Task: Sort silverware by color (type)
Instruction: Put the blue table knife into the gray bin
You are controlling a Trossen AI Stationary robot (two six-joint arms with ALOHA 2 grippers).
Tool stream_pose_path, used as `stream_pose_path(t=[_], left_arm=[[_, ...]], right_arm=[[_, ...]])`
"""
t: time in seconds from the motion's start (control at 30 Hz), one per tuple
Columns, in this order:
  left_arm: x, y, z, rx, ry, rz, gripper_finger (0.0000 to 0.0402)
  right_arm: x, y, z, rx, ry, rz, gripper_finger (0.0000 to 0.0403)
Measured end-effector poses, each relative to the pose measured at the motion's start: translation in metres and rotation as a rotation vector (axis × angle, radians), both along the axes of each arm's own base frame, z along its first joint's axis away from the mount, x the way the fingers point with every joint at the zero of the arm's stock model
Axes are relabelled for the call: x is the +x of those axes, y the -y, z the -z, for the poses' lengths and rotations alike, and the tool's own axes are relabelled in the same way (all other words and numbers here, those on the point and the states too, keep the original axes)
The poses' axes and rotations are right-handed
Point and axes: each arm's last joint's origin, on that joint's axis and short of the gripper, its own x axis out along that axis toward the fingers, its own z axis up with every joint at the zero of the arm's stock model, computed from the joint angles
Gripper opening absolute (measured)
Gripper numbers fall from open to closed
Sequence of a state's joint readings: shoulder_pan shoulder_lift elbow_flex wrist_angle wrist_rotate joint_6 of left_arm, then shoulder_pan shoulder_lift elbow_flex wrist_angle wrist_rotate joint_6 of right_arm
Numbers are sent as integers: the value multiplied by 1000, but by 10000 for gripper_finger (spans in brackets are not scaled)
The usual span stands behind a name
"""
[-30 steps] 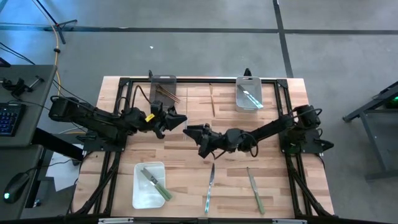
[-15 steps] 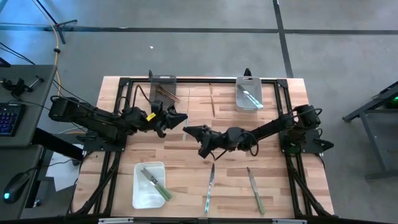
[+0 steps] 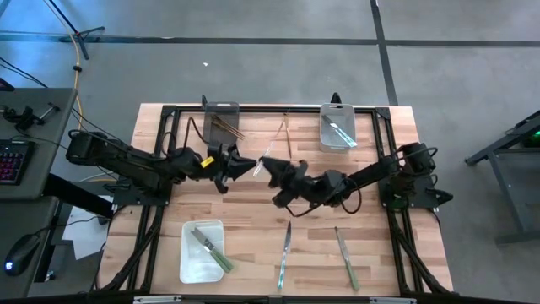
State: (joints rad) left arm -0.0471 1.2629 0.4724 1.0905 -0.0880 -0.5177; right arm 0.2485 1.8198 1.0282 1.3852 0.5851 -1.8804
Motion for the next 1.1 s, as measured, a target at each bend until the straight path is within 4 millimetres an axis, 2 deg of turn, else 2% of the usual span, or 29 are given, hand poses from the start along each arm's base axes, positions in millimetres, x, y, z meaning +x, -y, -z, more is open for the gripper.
stream_pose_path(t=[0.17,0.37,0.57,0.7,0.87,1.1], left_arm=[[-2,0,5,40,-24,-15,32],[-1,0,9,84,-65,-28,32],[-1,0,10,118,-70,-38,32],[-1,0,10,134,-74,-42,32],[-1,0,11,163,-81,-49,32],[0,0,14,180,-113,-49,32]], right_arm=[[-25,10,-3,145,83,-52,5],[-87,40,0,418,208,-160,5],[-156,76,24,661,366,-230,5],[-191,97,47,762,491,-271,5],[-213,123,67,871,563,-310,5],[-220,152,78,953,633,-241,5]])
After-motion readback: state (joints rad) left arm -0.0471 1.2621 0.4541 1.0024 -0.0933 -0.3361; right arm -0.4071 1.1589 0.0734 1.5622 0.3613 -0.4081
